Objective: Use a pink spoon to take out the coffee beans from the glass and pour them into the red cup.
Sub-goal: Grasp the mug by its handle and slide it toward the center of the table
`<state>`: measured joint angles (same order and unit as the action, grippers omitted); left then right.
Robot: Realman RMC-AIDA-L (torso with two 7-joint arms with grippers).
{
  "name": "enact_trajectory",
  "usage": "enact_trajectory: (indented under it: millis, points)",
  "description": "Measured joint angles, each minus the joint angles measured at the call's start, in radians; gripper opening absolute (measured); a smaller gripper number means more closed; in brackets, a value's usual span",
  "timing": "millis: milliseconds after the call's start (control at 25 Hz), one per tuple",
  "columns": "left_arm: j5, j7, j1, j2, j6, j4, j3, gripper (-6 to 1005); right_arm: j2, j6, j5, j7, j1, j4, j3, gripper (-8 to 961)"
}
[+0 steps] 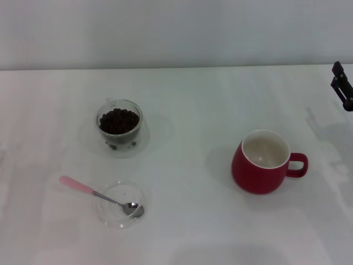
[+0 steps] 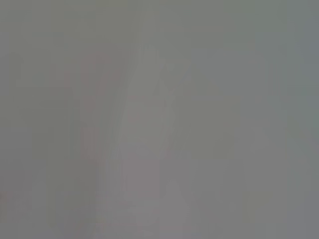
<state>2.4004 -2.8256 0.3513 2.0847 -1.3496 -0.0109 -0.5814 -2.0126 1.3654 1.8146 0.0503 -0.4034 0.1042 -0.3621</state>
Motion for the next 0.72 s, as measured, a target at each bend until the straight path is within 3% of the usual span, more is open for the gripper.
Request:
enact_trajectory:
  millis: [720]
  points:
    - [0.0, 0.0, -0.001, 0.0, -0.002, 0.012, 0.0, 864, 0.002, 0.005, 0.004, 0.001, 0.02, -0.001, 0.004, 751]
